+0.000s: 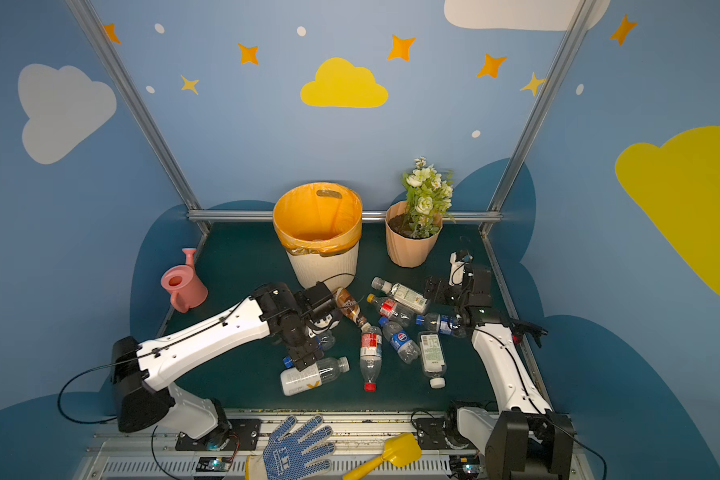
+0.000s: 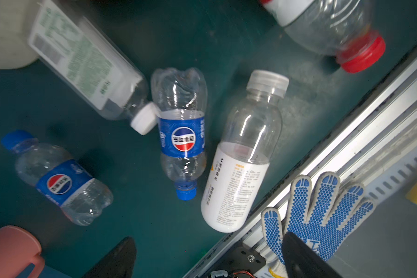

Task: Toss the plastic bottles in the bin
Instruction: 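Move the left gripper down to a clear bottle near the robot and grasp it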

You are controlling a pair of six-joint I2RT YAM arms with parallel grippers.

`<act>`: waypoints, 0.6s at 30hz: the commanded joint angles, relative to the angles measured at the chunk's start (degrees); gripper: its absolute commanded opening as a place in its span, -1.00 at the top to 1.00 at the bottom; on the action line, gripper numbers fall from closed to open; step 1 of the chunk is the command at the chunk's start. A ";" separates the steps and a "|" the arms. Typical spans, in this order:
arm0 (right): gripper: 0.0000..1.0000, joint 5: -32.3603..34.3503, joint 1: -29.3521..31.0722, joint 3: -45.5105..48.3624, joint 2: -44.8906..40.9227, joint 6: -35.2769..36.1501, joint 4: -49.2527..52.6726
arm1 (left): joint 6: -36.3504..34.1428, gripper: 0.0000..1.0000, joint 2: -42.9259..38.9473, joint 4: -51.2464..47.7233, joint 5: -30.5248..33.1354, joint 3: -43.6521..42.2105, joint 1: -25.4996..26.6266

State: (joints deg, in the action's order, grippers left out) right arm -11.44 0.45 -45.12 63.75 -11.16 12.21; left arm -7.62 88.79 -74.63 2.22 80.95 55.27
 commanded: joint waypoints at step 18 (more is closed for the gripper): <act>-0.93 -0.08 -0.29 -0.68 -1.26 -0.29 -0.95 | -0.11 -0.59 11.82 3.02 -6.32 -8.05 2.48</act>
State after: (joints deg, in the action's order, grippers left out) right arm -11.42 0.45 -45.12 63.59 -11.46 12.21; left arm -7.49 99.85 -72.55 -2.22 73.23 57.67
